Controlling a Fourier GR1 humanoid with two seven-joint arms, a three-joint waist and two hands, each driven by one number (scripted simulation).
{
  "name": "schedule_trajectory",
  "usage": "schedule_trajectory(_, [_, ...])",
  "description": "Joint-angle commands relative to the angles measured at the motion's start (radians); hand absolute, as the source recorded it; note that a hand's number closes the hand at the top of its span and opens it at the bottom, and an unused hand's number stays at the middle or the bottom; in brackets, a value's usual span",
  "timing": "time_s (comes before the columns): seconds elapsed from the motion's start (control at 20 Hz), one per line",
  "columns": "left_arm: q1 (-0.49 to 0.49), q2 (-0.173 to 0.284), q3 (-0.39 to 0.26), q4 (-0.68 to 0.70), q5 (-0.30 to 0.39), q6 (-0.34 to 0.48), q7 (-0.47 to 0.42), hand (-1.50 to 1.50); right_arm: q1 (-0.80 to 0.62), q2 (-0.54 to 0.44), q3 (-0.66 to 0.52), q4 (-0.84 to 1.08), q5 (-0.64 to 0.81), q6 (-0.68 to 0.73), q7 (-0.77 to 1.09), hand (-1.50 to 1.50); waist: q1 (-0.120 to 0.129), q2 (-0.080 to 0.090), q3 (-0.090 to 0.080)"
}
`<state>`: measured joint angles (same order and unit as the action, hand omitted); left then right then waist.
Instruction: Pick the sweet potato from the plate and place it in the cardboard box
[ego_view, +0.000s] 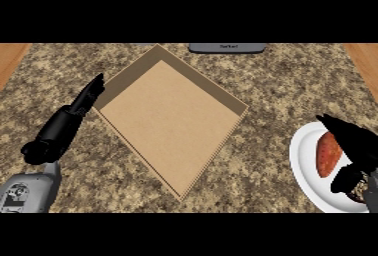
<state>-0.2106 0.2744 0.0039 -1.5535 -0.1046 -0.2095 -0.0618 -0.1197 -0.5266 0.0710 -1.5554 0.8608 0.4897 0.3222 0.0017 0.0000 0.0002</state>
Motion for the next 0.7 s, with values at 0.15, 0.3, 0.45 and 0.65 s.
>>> schedule_trajectory(0.15, [-0.006,-0.030,0.019,-0.042,0.003,-0.029,0.059,0.00,-0.001,0.016,-0.036,0.088,0.092,-0.040,-0.058,-1.50,-0.002,0.000,0.000])
schedule_trajectory(0.3, [0.017,-0.031,0.031,-0.019,-0.025,-0.026,0.016,0.00,-0.067,0.022,-0.065,0.218,0.089,-0.051,-0.138,-1.50,0.001,0.000,0.000])
schedule_trajectory(0.45, [0.034,-0.026,0.036,-0.018,-0.027,-0.046,-0.027,0.00,-0.073,0.046,-0.038,0.288,0.126,-0.092,-0.178,-1.50,0.002,0.001,0.000])
schedule_trajectory(0.65, [0.008,-0.023,0.055,0.025,-0.018,-0.052,-0.036,0.00,0.018,0.041,0.018,0.199,0.163,-0.194,-0.283,1.50,-0.003,0.000,0.000])
